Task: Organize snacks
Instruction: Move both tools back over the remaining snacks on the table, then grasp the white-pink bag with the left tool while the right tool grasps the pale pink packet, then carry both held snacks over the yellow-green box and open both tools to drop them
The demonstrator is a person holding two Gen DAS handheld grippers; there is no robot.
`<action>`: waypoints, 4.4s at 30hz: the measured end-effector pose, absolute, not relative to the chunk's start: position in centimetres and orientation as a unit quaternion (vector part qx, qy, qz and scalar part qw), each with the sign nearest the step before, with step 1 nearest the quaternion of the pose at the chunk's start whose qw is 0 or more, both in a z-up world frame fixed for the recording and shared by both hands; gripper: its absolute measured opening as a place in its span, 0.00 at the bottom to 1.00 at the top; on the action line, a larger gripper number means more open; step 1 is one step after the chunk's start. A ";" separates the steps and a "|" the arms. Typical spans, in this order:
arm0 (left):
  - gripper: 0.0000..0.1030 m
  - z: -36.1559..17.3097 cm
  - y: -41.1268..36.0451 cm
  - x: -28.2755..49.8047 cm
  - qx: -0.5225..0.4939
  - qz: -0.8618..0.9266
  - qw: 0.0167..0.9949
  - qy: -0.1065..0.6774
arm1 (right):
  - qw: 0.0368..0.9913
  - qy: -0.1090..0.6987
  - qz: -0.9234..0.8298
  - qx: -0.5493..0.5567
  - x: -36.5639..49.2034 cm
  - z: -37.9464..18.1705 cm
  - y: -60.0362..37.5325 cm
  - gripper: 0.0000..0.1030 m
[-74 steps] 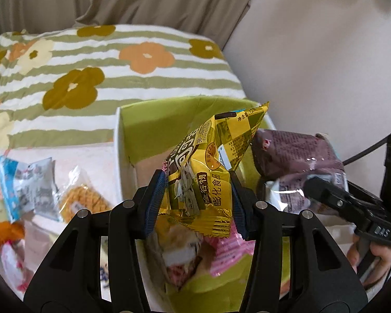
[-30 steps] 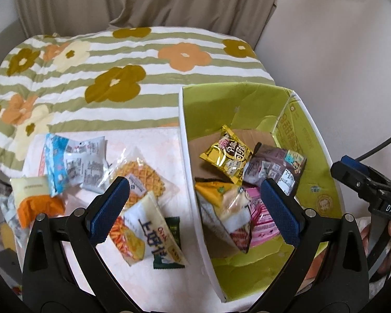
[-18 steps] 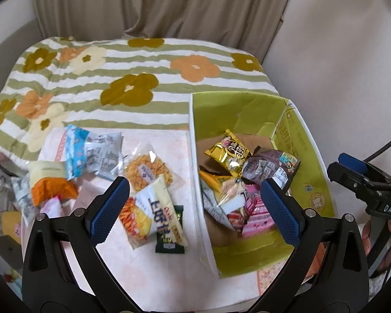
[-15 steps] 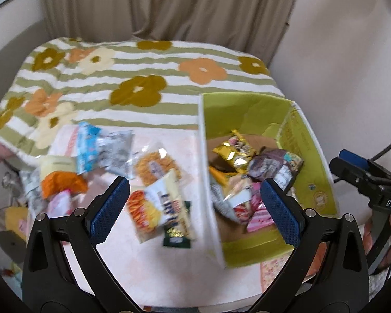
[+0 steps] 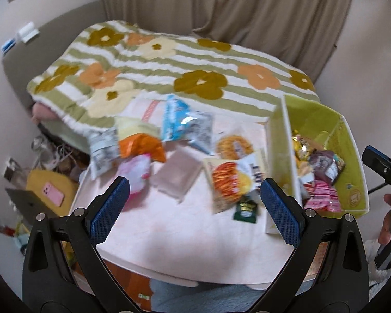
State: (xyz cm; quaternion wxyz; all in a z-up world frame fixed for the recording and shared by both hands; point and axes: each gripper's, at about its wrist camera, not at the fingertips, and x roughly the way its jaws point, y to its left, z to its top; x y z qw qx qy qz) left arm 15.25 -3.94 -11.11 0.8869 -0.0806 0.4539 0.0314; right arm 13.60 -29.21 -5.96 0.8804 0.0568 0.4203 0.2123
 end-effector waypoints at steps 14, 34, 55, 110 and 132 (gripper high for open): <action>0.97 -16.3 7.2 18.4 -0.089 -0.044 0.854 0.511 | 0.855 0.473 0.193 0.088 14.6 -9.8 -15.1 0.94; 0.89 -27.9 9.5 22.1 -0.067 -0.125 0.817 0.559 | 0.796 0.567 0.093 0.189 17.5 -21.0 -6.8 0.94; 0.52 -29.2 9.1 22.5 -0.051 -0.130 0.822 0.552 | 0.794 0.577 0.027 0.189 19.8 -24.8 -5.4 0.93; 0.51 -13.4 -1.3 22.6 -0.037 -0.169 0.883 0.436 | 0.888 0.427 0.061 0.163 16.3 -7.2 -17.0 0.58; 0.51 -13.6 -24.0 29.8 -0.030 -0.203 0.860 0.468 | 0.876 0.448 0.034 0.175 18.4 -8.4 -38.6 0.58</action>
